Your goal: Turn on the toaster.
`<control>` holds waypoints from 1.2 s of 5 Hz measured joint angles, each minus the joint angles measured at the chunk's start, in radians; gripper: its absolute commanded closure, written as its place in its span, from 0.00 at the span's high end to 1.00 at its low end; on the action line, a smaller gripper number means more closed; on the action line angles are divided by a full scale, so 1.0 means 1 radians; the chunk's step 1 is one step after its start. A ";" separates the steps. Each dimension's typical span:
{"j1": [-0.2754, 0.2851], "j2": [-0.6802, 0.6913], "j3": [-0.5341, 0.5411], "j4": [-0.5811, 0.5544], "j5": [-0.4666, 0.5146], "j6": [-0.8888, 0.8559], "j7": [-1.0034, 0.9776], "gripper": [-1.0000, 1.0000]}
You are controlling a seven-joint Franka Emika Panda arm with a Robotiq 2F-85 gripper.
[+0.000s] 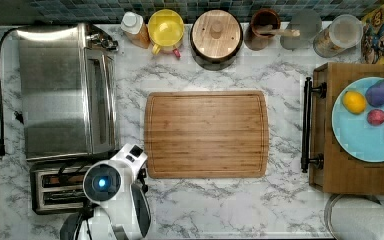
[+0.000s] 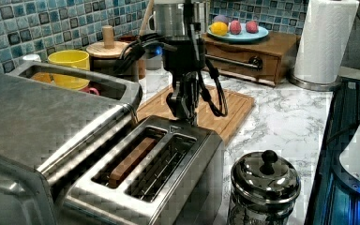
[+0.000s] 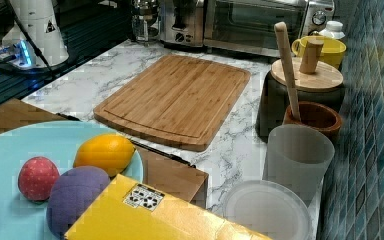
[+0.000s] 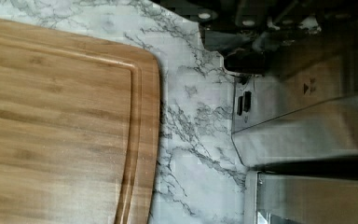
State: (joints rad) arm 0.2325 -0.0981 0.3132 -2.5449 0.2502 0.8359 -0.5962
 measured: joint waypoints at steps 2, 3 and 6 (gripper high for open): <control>0.010 -0.042 0.015 -0.059 0.000 0.078 -0.054 0.00; 0.010 -0.048 0.016 -0.063 0.003 0.077 -0.054 0.00; 0.006 -0.047 0.017 -0.063 0.004 0.078 -0.055 0.00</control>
State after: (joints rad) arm 0.2390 -0.1455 0.3298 -2.6074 0.2546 0.9136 -0.6509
